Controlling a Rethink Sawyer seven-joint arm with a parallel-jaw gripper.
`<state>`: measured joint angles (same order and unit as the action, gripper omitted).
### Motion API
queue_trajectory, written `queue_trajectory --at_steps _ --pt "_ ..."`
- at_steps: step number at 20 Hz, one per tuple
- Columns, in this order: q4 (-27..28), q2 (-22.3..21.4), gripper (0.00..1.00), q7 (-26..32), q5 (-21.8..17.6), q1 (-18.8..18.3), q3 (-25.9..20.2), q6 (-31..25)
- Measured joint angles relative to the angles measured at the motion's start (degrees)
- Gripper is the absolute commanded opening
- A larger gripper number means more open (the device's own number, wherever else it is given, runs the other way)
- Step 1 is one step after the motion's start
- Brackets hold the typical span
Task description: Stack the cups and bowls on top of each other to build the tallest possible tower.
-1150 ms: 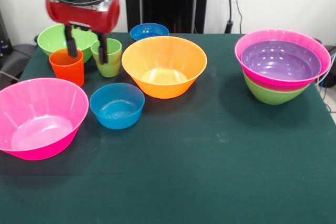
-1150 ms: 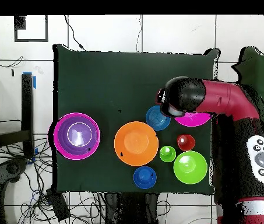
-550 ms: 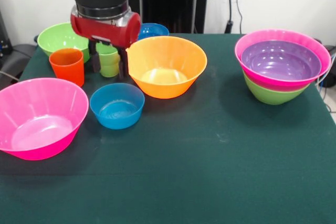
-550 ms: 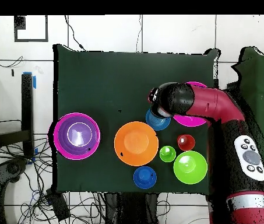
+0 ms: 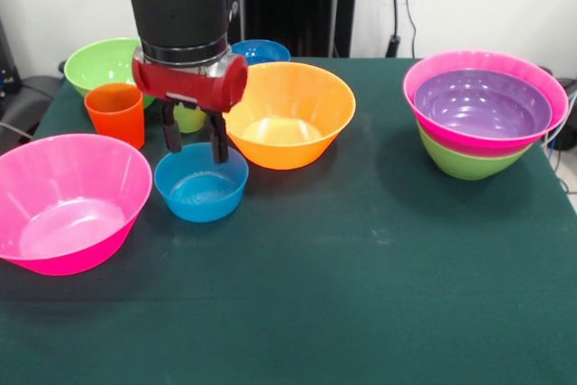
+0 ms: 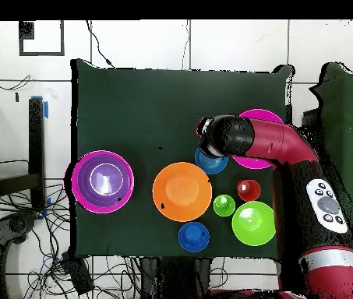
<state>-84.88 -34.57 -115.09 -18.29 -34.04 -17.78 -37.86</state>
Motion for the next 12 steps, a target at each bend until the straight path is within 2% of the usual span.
queue_trajectory --at_steps 12 --pt "-1.14 3.46 1.0 0.0 2.4 -0.15 -0.01 4.62"
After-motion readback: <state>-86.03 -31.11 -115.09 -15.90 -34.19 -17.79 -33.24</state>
